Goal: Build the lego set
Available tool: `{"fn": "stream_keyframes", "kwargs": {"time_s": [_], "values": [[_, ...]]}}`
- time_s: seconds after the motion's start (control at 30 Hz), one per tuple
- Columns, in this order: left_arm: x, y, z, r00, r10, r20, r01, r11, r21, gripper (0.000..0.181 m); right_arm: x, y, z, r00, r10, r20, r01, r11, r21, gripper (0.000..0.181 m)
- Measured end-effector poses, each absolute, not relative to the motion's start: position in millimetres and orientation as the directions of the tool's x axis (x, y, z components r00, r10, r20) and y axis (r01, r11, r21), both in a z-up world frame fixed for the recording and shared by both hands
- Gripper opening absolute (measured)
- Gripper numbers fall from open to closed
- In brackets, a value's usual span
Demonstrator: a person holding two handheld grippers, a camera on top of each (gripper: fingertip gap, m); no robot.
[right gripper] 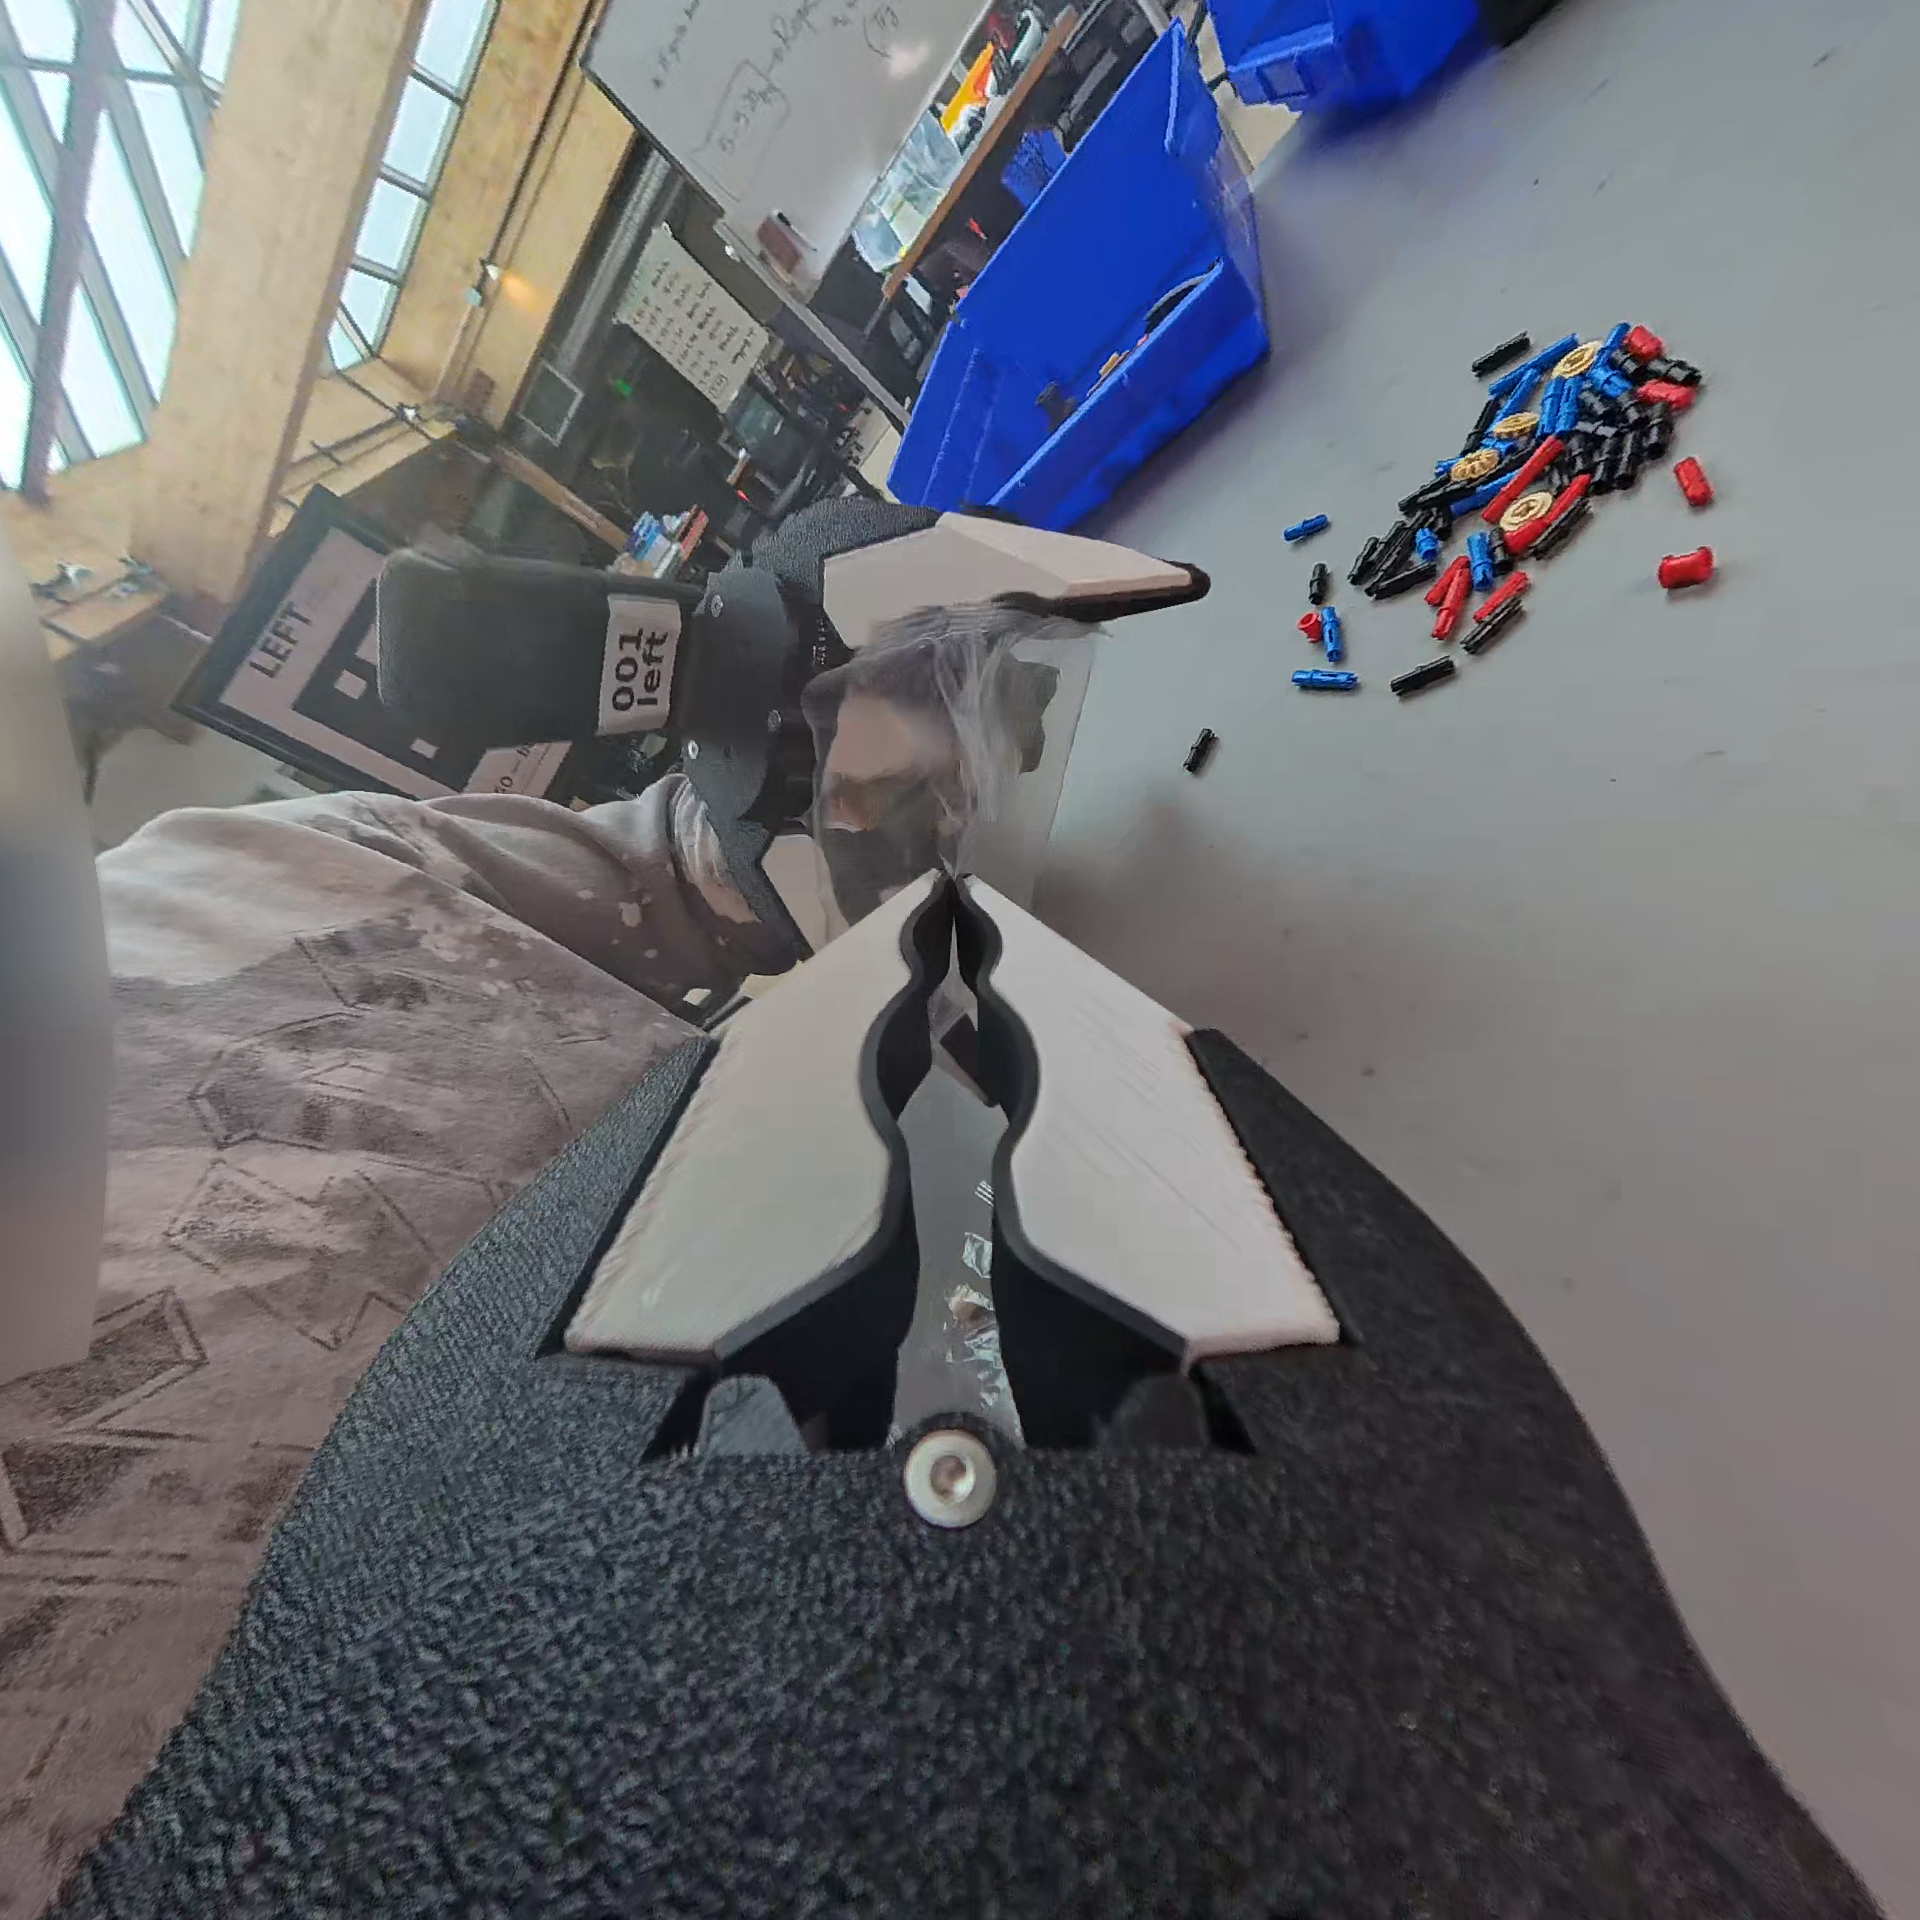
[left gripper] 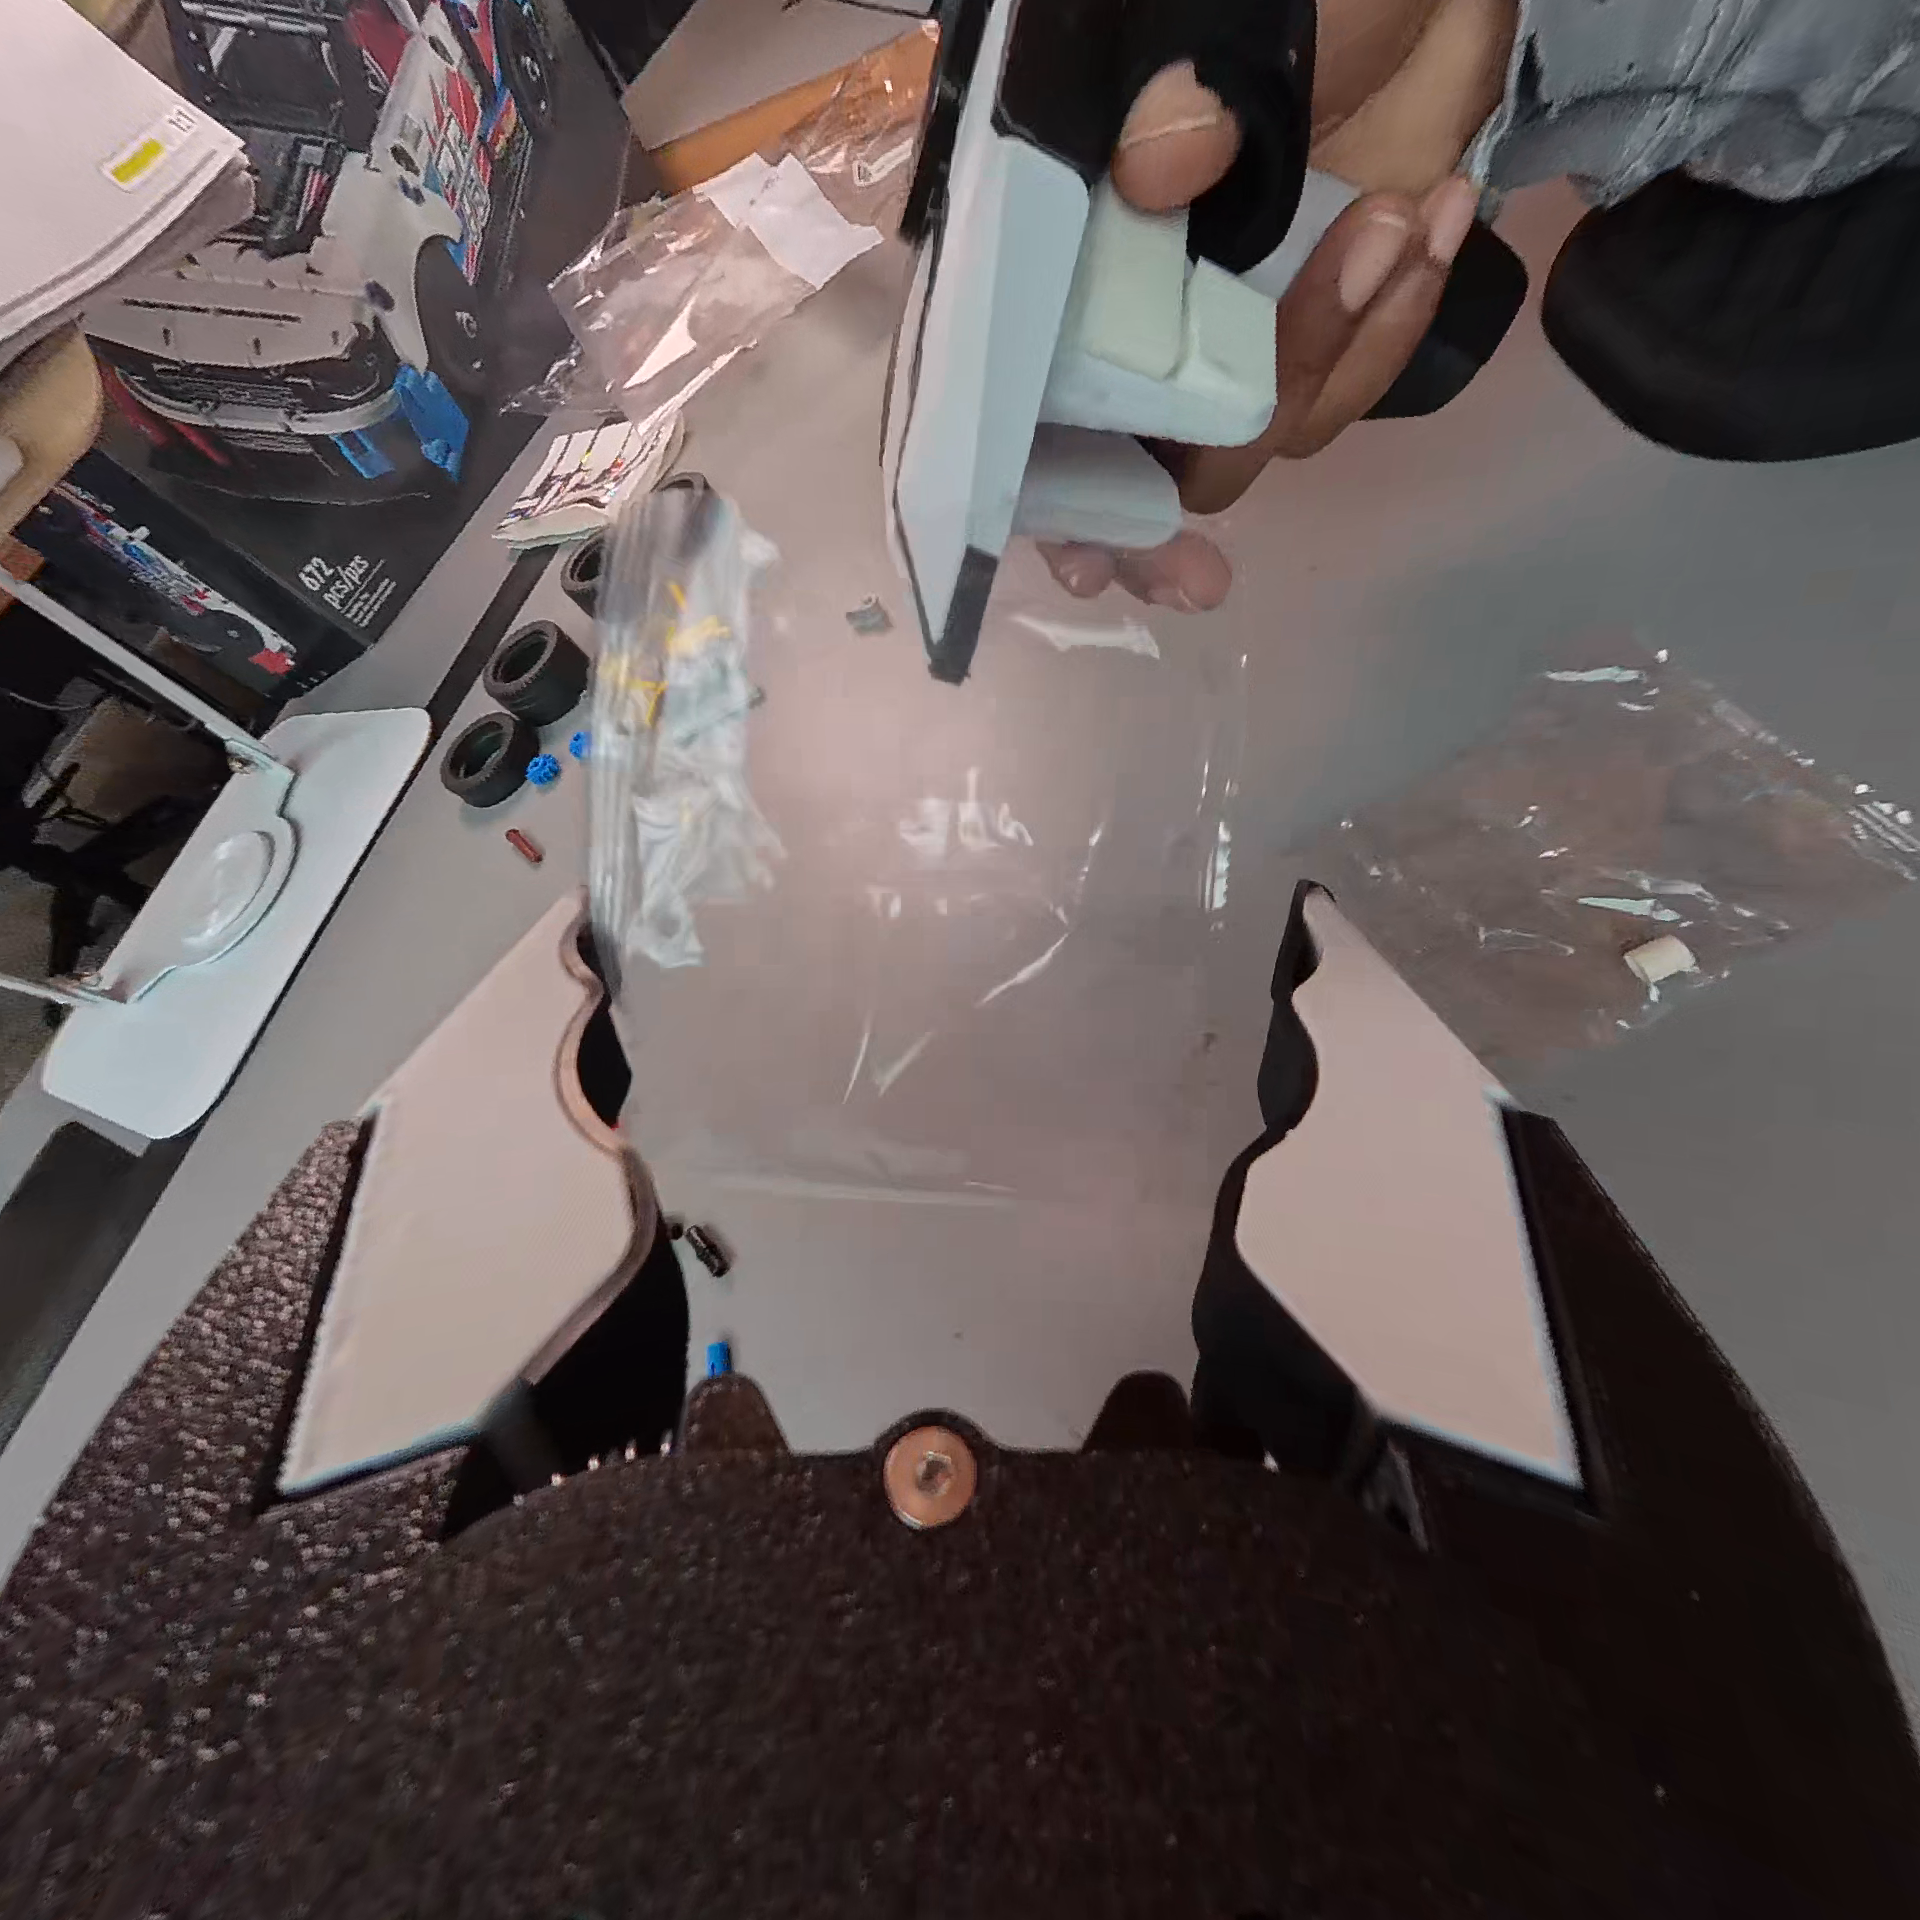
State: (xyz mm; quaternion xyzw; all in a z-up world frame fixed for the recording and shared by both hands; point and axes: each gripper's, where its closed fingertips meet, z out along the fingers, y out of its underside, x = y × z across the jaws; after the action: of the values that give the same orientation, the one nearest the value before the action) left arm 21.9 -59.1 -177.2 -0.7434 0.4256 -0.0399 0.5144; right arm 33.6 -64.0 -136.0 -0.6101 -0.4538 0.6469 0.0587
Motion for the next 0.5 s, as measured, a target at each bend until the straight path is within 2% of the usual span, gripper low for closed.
{"fn": "stream_keyframes", "kwargs": {"time_s": [0.03,0.1,0.17,0.33,0.4,0.5], "values": [[18,-57,-181,0.633,-0.653,-0.417,-0.624,-0.111,-0.774,0.117,33,-63,-134,-0.245,0.614,-0.75,0.468,-0.603,-0.646,0.0],[12,-53,-183,0.627,-0.614,-0.48,-0.662,-0.097,-0.743,0.099,32,-60,-135,-0.23,0.602,-0.765,0.462,-0.624,-0.63,0.0],[12,-54,-180,0.612,-0.604,-0.511,-0.67,-0.053,-0.74,0.07,32,-59,-139,-0.216,0.609,-0.764,0.465,-0.624,-0.628,0.0],[19,-60,-177,0.644,-0.652,-0.4,-0.565,-0.054,-0.823,0.043,32,-58,-131,-0.238,0.602,-0.762,0.433,-0.637,-0.638,0.001],[21,-62,-174,0.662,-0.68,-0.314,-0.489,-0.075,-0.869,0.041,33,-57,-124,-0.271,0.622,-0.734,0.397,-0.623,-0.674,0.004],[19,-60,-169,0.7,-0.696,-0.161,-0.35,-0.137,-0.927,0.044,35,-44,-106,-0.299,0.731,-0.613,0.258,-0.557,-0.79,0.013]]}}
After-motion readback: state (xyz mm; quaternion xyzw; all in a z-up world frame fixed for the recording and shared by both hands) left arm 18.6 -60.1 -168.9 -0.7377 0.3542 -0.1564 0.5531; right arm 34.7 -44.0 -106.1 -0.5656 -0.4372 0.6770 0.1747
